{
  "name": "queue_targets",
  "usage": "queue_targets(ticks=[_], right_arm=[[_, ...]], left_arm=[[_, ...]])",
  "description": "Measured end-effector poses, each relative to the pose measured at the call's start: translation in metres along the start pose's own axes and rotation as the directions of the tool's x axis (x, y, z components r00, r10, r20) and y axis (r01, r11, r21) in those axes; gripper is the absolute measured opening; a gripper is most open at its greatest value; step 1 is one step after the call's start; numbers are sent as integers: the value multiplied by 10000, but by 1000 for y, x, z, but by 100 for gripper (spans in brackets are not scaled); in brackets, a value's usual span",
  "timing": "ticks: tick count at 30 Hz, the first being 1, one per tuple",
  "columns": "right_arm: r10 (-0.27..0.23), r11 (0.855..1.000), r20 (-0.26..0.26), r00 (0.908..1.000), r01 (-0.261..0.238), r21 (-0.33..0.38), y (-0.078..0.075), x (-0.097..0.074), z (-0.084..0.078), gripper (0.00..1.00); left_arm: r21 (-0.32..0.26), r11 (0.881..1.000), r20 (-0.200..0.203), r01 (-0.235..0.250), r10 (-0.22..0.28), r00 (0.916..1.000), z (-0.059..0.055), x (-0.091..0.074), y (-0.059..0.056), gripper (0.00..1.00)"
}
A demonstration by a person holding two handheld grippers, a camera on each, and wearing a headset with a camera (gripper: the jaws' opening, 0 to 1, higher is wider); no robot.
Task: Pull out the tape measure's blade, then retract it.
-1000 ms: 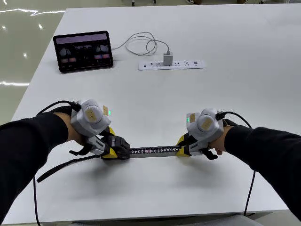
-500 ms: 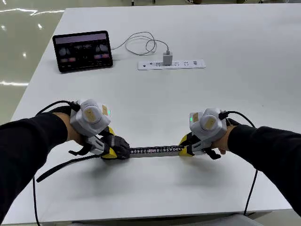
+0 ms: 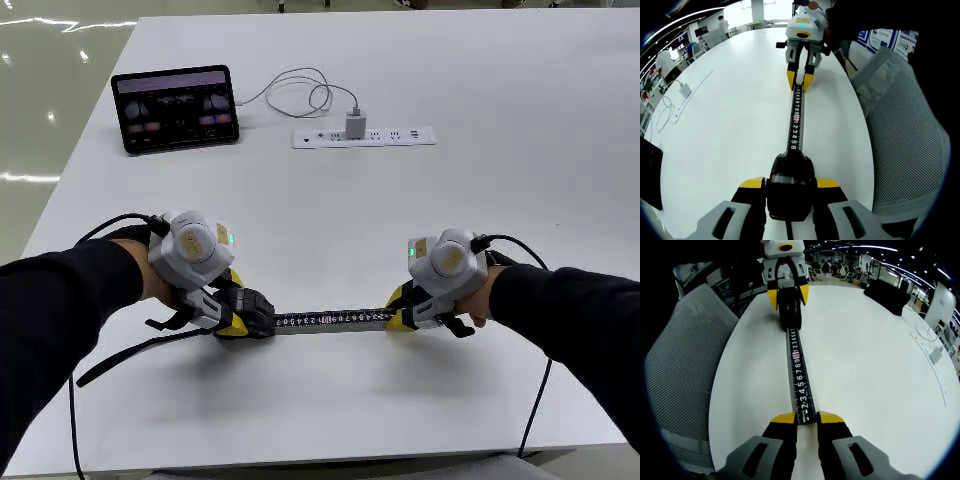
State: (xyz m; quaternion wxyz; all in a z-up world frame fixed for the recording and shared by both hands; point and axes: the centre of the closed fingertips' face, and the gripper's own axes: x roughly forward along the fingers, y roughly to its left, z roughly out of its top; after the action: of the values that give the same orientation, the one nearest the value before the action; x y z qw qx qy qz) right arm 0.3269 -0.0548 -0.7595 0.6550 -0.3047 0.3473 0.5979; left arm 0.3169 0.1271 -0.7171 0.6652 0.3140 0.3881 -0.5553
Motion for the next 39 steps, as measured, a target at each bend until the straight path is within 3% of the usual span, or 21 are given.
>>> queue_targets(ticks=[39], right_arm=[[-116,9997,-161,9998,120,233,-4,-12,-18,10]], left_arm=[[-56,10000,19,-14,14,10000,-2,2,4,32]])
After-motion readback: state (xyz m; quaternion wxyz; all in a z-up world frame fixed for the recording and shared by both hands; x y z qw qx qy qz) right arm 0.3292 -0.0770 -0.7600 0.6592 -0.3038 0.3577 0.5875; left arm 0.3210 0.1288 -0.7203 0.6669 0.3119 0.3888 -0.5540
